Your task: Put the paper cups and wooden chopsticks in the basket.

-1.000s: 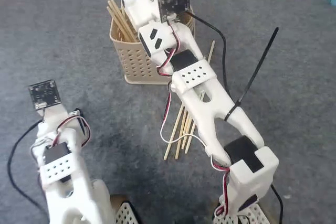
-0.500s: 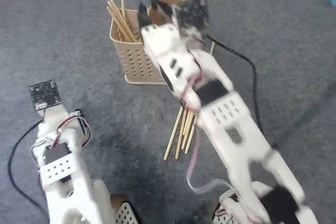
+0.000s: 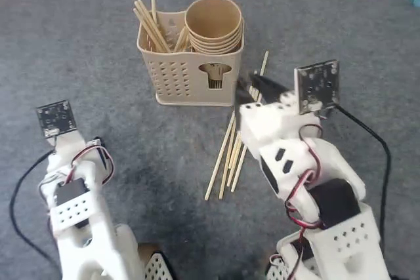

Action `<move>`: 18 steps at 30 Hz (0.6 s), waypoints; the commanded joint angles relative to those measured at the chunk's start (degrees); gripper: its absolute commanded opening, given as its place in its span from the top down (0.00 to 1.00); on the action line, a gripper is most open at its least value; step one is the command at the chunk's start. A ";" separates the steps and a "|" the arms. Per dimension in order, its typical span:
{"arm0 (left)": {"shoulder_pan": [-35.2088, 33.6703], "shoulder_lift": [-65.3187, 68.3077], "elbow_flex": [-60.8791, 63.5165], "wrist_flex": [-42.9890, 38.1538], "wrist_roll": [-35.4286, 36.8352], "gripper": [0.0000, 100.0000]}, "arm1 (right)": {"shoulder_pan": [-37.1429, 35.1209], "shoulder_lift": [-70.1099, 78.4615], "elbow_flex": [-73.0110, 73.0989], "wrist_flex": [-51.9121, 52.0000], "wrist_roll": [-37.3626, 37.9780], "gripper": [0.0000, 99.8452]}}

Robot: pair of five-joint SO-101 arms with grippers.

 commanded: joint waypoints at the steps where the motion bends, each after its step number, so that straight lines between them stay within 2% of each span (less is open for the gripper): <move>1: 0.44 -1.67 -0.31 0.35 -0.44 0.83 | 2.59 -1.45 -0.44 6.99 -3.25 0.91; 8: 0.53 -1.58 -0.31 0.35 -0.44 0.83 | 4.62 6.81 -0.35 16.40 -7.21 0.97; 15: 0.53 -1.49 -0.31 0.35 -0.44 0.83 | 7.78 21.49 -0.62 16.22 -11.52 0.97; 18: 0.44 -1.49 -0.31 0.35 -0.44 0.83 | 7.78 28.00 -0.62 12.88 -13.45 0.97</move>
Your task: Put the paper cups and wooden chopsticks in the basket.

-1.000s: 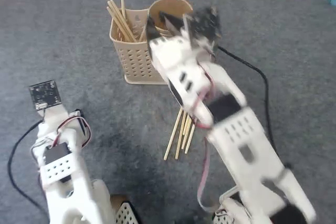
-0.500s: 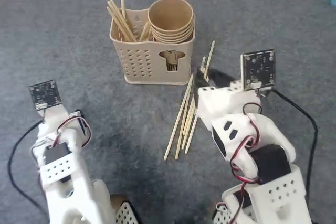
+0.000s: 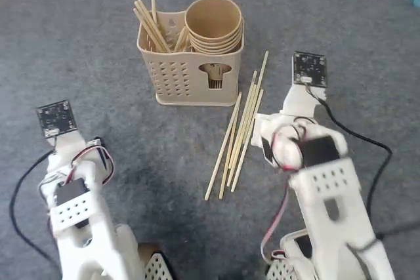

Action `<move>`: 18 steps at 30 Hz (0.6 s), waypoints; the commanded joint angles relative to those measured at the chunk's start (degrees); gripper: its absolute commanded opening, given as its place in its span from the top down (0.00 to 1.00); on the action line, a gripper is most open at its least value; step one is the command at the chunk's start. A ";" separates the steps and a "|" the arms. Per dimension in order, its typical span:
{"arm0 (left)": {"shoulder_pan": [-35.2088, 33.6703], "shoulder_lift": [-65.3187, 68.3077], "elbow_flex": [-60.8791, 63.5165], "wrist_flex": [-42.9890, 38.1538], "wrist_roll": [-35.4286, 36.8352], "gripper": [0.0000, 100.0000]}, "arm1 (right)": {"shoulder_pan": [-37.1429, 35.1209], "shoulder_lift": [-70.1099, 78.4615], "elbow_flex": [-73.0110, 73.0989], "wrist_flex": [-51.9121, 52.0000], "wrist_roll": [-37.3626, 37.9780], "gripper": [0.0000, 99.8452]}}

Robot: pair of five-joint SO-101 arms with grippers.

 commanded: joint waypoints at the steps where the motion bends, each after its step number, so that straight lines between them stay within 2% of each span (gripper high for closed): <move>1: 0.44 -1.49 -0.31 0.35 -0.44 0.83 | 0.57 6.99 -0.44 -4.44 -2.37 0.97; 11: 0.18 -1.58 -0.31 0.44 -0.44 0.83 | 0.66 31.52 -0.44 -24.04 -7.03 0.97; 14: 0.18 -1.58 -0.31 0.44 -0.44 0.83 | 1.54 36.09 -0.79 -28.26 -6.42 0.97; 18: 0.44 -1.49 -0.31 0.44 -0.44 0.83 | 2.59 36.70 -0.79 -29.76 -0.97 0.97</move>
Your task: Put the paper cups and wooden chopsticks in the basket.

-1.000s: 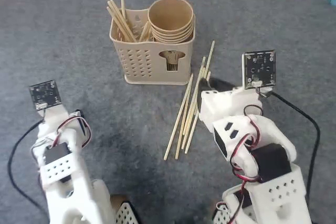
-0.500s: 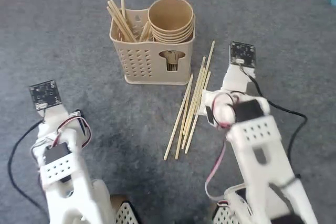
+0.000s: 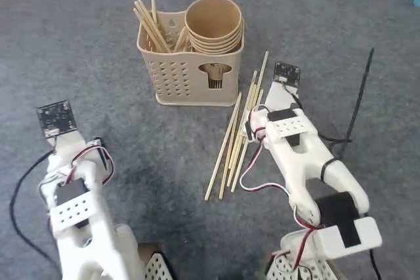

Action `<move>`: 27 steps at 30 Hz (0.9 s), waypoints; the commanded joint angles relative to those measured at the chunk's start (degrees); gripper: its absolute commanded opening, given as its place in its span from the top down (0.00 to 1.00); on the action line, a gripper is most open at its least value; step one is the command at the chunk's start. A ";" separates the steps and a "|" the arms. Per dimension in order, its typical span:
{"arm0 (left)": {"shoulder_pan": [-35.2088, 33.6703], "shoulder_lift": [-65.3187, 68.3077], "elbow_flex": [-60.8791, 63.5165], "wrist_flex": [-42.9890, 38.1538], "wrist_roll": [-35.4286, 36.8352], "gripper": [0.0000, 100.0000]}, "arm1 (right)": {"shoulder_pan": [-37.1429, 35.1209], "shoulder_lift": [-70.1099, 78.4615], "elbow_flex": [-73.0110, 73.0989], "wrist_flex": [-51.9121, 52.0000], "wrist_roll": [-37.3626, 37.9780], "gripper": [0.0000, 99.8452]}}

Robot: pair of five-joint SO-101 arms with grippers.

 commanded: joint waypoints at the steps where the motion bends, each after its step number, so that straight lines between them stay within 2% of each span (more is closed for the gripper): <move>1: 0.44 -1.49 -0.31 0.09 -0.35 0.83 | 1.80 -0.40 -0.79 -1.89 3.25 0.97; 8: 0.53 -1.58 -0.31 0.09 -0.35 0.83 | 3.56 0.13 -2.37 -2.24 3.25 0.96; 13: 0.62 -1.67 -0.31 0.09 -0.35 0.83 | 1.89 0.22 -2.11 -6.37 3.16 0.87; 20: 0.62 -1.67 -0.31 0.09 -0.26 0.83 | 1.89 2.24 -2.11 -10.15 -0.44 0.91; 27: 0.62 -1.67 -0.31 0.09 -0.26 0.83 | 1.63 7.25 -2.46 -15.87 -0.35 0.92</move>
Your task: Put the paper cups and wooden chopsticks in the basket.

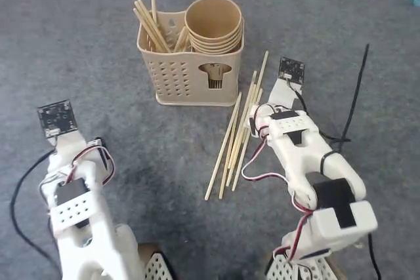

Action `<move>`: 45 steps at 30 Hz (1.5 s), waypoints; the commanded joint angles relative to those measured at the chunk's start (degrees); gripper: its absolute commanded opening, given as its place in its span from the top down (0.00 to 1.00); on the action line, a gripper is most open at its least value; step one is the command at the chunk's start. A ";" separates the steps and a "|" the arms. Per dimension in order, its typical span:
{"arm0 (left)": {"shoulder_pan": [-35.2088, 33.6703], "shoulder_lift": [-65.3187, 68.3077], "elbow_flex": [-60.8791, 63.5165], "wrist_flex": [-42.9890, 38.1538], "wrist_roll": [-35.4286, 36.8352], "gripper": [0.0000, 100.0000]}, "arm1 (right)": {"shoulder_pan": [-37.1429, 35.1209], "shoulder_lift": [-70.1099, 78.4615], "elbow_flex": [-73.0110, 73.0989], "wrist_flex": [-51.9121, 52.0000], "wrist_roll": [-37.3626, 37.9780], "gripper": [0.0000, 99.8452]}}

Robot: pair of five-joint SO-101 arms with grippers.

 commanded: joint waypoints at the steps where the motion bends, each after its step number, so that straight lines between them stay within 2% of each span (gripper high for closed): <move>1: 0.35 -1.67 -0.31 0.09 -0.26 0.83 | -0.92 0.04 -2.37 -2.07 -0.62 0.92; 15: 0.35 -1.76 -0.31 0.09 -0.26 0.83 | -2.15 -7.87 2.02 -1.19 -0.79 0.92; 25: 0.35 -1.76 -0.31 0.09 -0.26 0.83 | -2.68 -1.98 0.00 -1.98 -0.53 0.92; 32: 0.35 -1.76 -0.31 0.09 -0.26 0.83 | -2.33 2.59 -6.86 6.46 -0.53 0.92; 45: 0.35 -1.76 -0.31 0.09 -0.26 0.83 | 2.77 2.42 -7.21 9.80 -0.26 0.92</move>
